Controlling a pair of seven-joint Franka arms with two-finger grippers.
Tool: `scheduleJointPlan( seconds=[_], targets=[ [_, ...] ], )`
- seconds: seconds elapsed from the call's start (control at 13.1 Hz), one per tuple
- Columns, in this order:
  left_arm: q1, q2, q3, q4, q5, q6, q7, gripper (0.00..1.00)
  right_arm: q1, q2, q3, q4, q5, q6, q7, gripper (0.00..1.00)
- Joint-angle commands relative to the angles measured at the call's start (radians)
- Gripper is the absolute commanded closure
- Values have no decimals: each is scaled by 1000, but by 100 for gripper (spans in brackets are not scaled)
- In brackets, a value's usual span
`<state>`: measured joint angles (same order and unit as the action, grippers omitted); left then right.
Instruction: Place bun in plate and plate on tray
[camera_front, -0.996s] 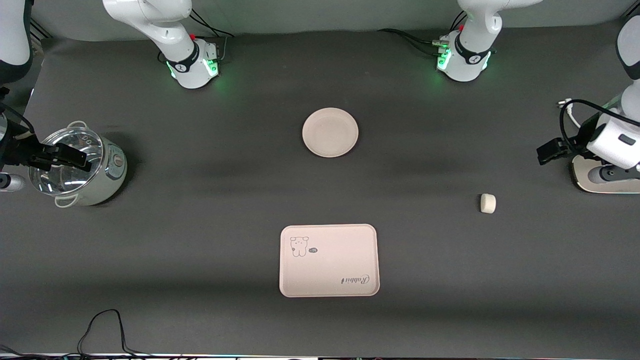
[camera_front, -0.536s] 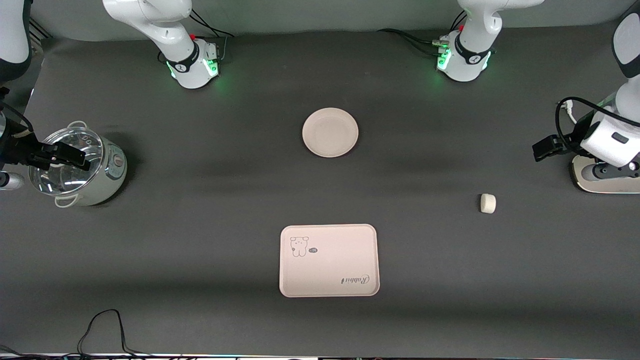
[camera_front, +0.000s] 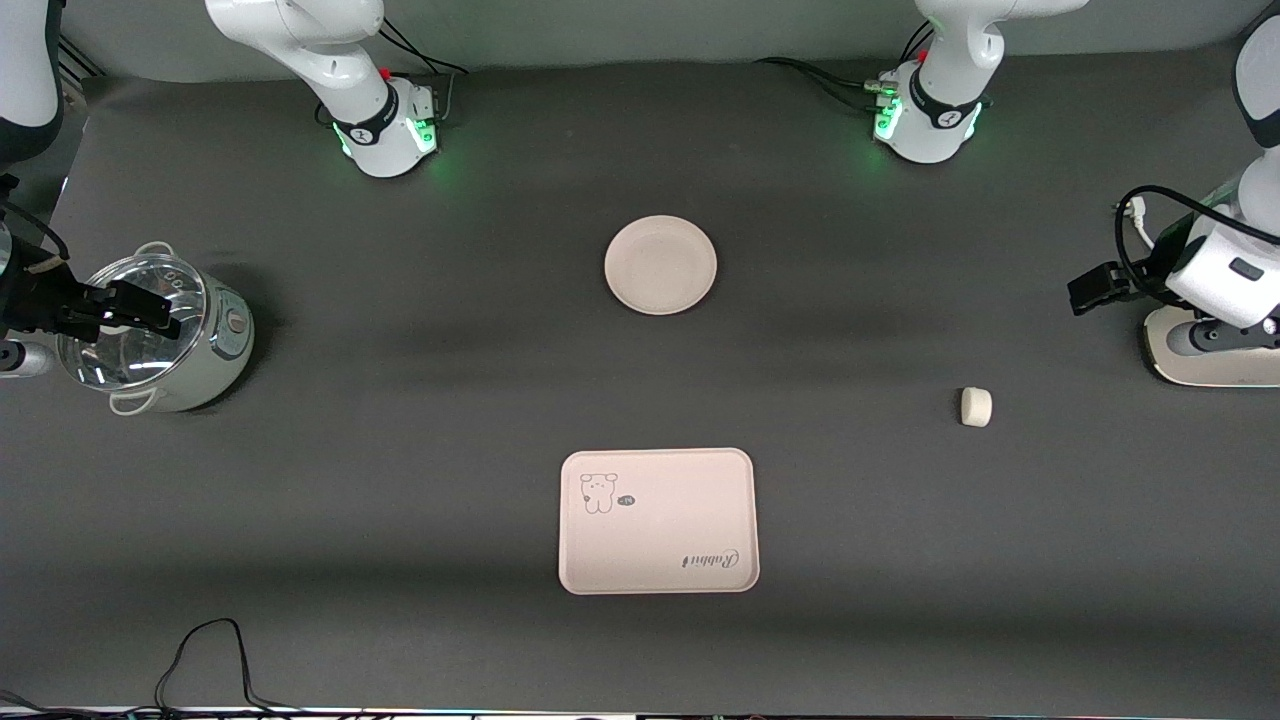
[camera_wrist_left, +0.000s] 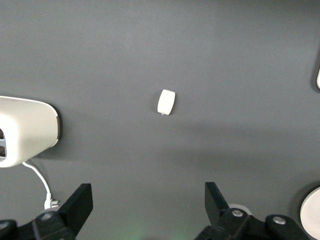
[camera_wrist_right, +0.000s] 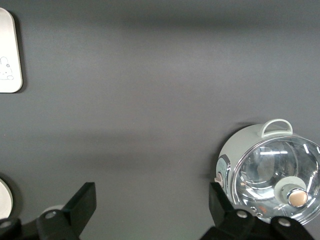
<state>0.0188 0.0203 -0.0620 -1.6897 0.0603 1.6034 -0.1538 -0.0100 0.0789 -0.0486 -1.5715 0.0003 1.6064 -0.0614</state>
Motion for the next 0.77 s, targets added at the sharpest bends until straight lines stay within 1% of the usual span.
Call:
scheduleJointPlan(
  seconds=[0.0, 0.08, 0.23, 0.46, 0.54, 0.69],
  targets=[
    [-13, -11, 16, -7, -10, -4, 7, 0, -5, -25, 4, -22, -20, 3, -25, 0],
    [-17, -10, 16, -19, -11, 13, 7, 0, -5, -25, 4, -21, -20, 1, -23, 0],
    [-22, -13, 14, -91, -7, 71, 7, 0, -5, -25, 4, -21, -20, 0, -23, 0],
    [-20, 4, 14, -148, -4, 104, 8, 0, -7, -25, 4, -21, -20, -3, -23, 0],
    [-20, 4, 14, -197, -5, 148, 8, 0, -7, -28, 4, -21, -19, -6, -21, 0],
    [-31, 18, 13, -321, -7, 292, 8, 0, -7, -34, -10, -21, -17, -6, -21, 0]
  ],
)
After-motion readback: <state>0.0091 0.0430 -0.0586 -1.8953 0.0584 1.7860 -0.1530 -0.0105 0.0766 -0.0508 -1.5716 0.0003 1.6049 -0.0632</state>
